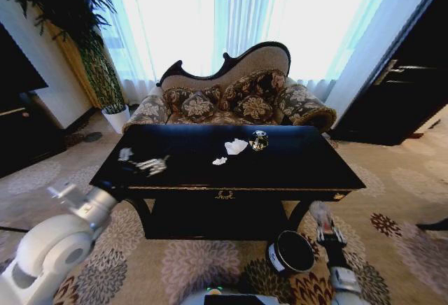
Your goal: Move to the front of the table and place the trash on the table into the trash bin.
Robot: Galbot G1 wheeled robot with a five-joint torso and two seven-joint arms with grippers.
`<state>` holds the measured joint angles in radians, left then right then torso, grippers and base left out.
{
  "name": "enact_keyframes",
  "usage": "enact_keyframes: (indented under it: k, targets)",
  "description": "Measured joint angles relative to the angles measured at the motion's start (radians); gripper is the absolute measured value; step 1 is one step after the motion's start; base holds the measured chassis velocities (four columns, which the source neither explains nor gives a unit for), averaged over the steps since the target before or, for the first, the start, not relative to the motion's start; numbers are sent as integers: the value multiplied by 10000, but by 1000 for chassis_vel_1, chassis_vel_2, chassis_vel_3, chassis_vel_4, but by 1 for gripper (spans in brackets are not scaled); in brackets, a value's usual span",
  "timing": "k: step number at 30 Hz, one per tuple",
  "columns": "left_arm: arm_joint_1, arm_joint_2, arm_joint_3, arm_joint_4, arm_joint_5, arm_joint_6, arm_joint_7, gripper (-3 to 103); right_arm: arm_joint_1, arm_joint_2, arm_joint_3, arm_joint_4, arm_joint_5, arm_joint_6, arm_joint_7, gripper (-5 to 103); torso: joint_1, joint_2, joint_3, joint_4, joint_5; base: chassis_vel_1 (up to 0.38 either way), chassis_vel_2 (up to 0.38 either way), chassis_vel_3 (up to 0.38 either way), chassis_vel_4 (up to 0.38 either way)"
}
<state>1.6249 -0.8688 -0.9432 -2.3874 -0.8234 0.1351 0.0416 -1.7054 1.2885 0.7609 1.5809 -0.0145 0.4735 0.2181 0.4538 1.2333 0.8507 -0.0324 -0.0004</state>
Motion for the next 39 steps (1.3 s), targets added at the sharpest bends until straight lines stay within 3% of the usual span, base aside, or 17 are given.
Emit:
enact_keyframes:
  k: [4, 13, 16, 20, 27, 30, 39]
  targets:
    - [559, -719, -83, 498, 412, -549, 187, 100, 320, 178, -469, -958, 594, -386, 34, 25, 0, 0, 0, 1, 1, 0, 0, 0, 0]
    - [989, -1191, -229, 640, 161, -882, 339, 100, 1286, 295, -1002, -2476, 745, -608, 172, 25, 0, 0, 1, 2, 2, 0, 0, 0, 0]
    - [896, -1190, -261, 569, -11, -880, 327, 100, 1567, 257, -1139, -2929, 937, -651, 170, 25, 0, 0, 1, 0, 1, 0, 0, 0, 0]
    - [678, -1118, -304, 386, -248, -718, 202, 100, 2129, 151, -1612, -3877, 2175, -1291, 115, 25, 0, -1, 2, -2, 2, 0, 0, 0, 0]
    - [632, -1071, -331, 210, -322, -572, 96, 100, 2791, 238, -2124, -5118, 3020, -1698, 39, 25, 1, 0, 1, -1, 2, 0, 0, 0, 0]
    - [659, -1098, -316, 146, -374, -526, 38, 100, 3032, 306, -2405, -5318, 4105, -2166, -13, 25, 1, -1, 2, -1, 3, 0, 0, 0, 0]
    - [683, -1091, -417, 73, -530, -468, 14, 100, 3643, 243, -2683, -5834, 4734, -2349, -283, 25, 1, -1, 2, 0, 1, 0, 0, 0, 0]
